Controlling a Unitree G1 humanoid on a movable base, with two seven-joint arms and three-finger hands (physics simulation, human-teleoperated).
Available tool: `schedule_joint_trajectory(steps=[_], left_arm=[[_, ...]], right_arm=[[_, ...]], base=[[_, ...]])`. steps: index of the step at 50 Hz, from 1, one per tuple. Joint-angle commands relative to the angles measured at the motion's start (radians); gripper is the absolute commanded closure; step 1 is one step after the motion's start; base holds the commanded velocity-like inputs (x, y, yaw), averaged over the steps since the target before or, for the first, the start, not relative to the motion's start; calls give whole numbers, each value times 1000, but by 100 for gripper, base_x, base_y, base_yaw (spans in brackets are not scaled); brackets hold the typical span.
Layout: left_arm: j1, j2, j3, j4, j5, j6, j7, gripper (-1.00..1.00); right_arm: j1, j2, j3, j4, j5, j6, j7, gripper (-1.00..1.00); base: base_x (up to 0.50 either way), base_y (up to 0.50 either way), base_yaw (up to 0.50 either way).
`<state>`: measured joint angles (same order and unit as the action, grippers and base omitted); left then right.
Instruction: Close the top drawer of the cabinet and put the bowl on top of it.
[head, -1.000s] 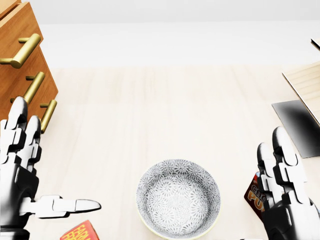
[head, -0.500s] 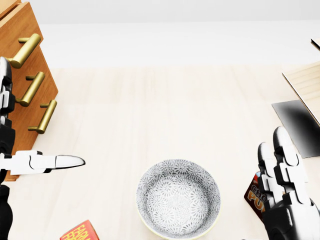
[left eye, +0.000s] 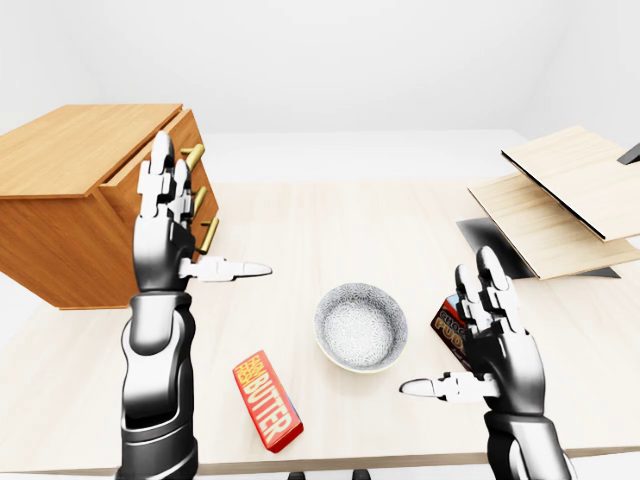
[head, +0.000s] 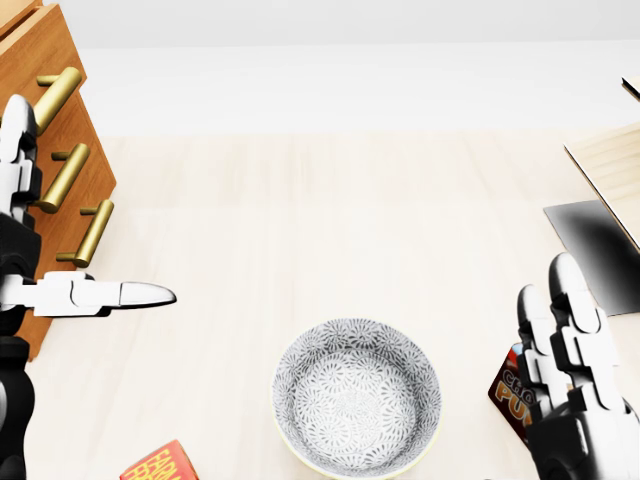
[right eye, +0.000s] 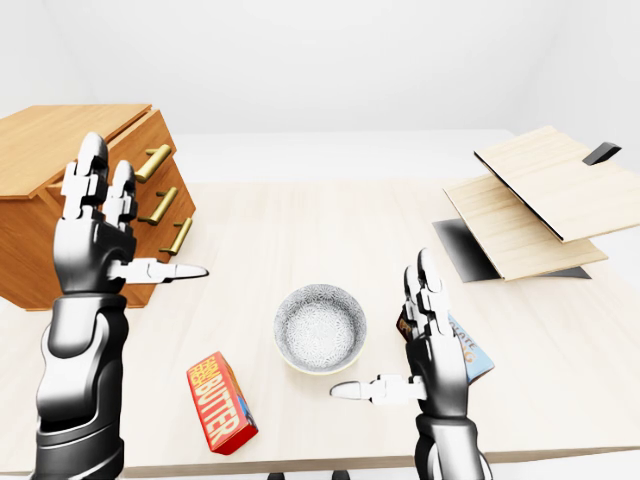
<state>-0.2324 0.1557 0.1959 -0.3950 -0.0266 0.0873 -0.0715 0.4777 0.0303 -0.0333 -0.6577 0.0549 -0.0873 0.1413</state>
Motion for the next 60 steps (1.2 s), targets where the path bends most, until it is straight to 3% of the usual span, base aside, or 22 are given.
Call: schedule_joint_trajectory(steps=[1,31,60], left_arm=[[-27,11,1,50,6,0,-3,-100],[-73,37,5,311,-10,0,5,-100],[-74,61,36,281,-53,0,-2,-100]], right_arm=[[4,0,1,-5,0,0,-1,-100],[3,-6,12,3,-6,0,-10,-100],[1,-7,14,9,-9,0,-9,-100]], base=[[0,0,0],[0,0,0],[0,0,0]])
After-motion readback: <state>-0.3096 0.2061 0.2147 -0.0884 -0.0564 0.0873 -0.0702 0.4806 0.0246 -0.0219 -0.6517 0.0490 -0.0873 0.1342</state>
